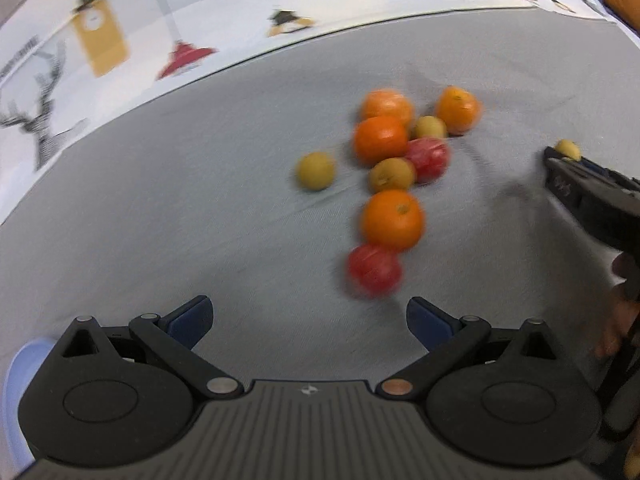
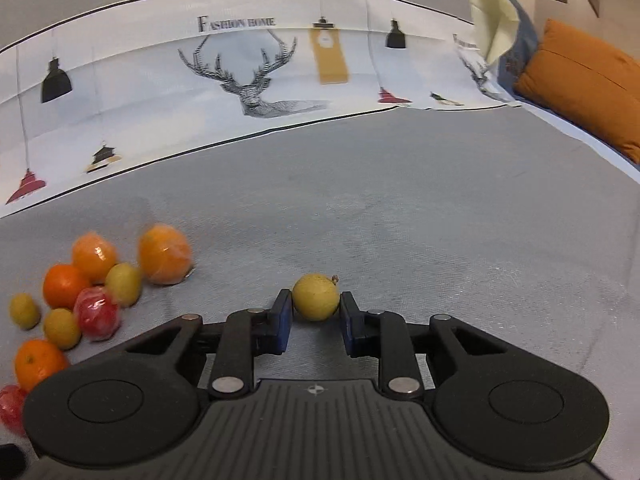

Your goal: Organize fruits

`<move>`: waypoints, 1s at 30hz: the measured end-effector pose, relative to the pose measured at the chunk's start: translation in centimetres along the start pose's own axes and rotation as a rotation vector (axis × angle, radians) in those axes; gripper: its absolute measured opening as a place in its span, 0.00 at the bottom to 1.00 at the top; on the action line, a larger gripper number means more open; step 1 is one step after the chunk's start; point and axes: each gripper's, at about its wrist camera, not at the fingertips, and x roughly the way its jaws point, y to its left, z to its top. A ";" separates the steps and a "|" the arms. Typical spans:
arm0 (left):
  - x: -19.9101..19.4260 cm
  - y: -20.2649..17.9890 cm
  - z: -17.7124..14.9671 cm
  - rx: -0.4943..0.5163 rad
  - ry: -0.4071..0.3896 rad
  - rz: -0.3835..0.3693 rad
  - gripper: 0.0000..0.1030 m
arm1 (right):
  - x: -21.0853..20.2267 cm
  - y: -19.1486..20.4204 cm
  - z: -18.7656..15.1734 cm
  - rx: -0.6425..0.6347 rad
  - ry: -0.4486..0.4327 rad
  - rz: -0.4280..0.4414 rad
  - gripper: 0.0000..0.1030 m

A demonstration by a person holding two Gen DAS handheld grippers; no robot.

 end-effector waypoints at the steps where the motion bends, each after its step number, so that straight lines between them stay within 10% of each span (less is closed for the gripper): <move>1: 0.5 -0.3 0.4 0.008 0.010 -0.006 1.00 | 0.0 0.1 -0.1 -0.004 0.001 -0.003 0.25; 7: 1.2 0.0 1.8 -0.061 0.031 -0.047 0.93 | 0.1 0.6 -0.1 -0.015 -0.001 -0.010 0.25; 10: 1.3 0.5 2.5 -0.060 0.060 -0.109 0.36 | 0.3 0.6 -0.2 -0.019 -0.004 -0.012 0.25; 11: 1.4 0.8 2.5 -0.072 0.071 -0.112 0.31 | 0.2 0.6 -0.2 -0.020 -0.005 -0.012 0.25; 24: -6.2 5.3 -2.0 -0.147 0.076 0.023 0.31 | -3.4 -0.4 0.6 0.000 -0.117 -0.051 0.25; 30: -11.9 9.8 -7.8 -0.194 0.084 0.059 0.31 | -10.9 0.3 1.4 0.014 -0.133 0.070 0.25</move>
